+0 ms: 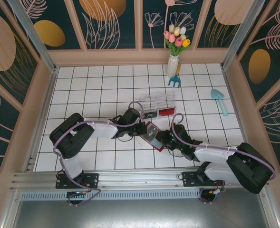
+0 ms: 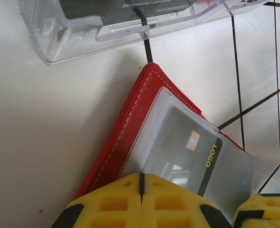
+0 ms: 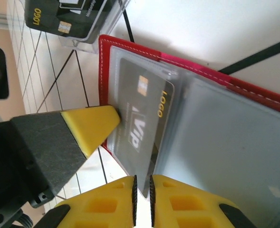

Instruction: Take the credit cards out of the card holder

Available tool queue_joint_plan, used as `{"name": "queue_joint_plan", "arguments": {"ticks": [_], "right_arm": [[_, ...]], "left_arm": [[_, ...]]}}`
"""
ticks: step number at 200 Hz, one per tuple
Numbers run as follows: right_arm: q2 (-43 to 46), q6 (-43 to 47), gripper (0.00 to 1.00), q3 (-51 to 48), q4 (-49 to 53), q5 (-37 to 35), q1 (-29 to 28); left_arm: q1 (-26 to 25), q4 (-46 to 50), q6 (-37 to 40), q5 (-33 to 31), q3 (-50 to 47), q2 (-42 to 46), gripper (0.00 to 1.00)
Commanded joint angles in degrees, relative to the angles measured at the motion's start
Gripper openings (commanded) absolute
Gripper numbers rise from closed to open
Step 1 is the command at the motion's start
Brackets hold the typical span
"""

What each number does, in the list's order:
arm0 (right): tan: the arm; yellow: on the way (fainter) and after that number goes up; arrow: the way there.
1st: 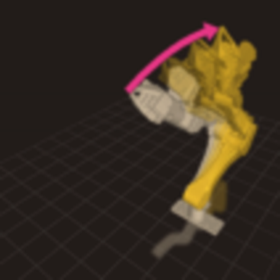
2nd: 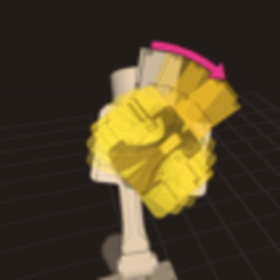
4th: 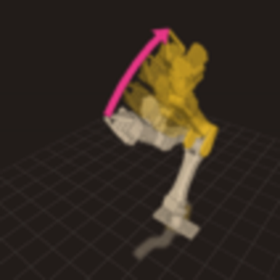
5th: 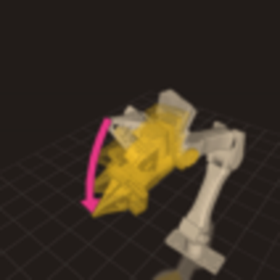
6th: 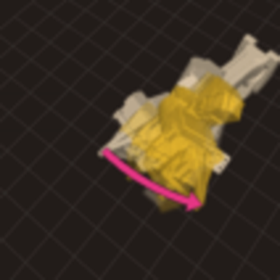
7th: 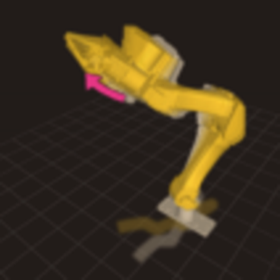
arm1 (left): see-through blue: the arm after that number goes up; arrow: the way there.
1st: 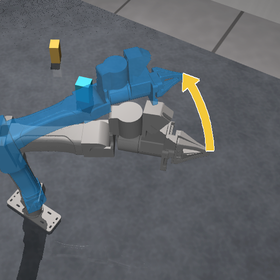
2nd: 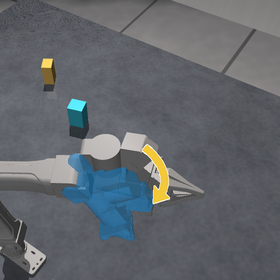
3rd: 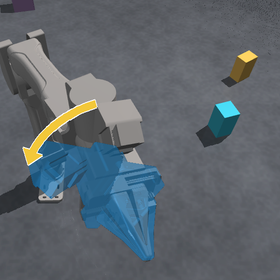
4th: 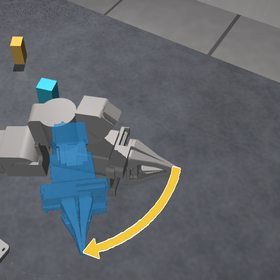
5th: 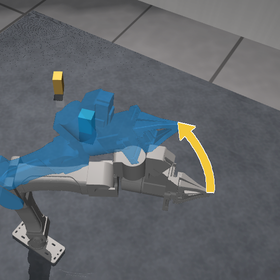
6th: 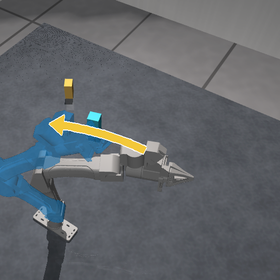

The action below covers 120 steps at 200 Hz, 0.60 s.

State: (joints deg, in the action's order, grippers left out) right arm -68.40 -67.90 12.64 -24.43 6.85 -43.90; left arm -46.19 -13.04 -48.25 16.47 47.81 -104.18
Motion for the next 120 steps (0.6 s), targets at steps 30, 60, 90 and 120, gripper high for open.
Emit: {"name": "queue_joint_plan", "arguments": {"ticks": [30,60,90,120], "right_arm": [[-6.3,-4.4,0.18,0.5,-6.6,-2.5,-1.1],[-8.2,-6.5,0.21,2.1,-3.9,-4.2,-2.1],[-8.2,-8.0,0.21,3.0,-1.0,-5.7,-2.6],[-6.6,-4.5,0.21,7.2,5.1,-6.3,-3.3]], "left_arm": [[0.1,5.1,-0.9,-0.2,-0.5,-3.0,0.0],[0.1,5.5,-0.7,-0.3,-0.4,-3.0,0.0],[0.1,5.6,-0.6,-0.4,-0.5,-3.0,0.0],[0.3,6.4,-0.1,-0.9,-0.1,-2.8,0.0]]}}
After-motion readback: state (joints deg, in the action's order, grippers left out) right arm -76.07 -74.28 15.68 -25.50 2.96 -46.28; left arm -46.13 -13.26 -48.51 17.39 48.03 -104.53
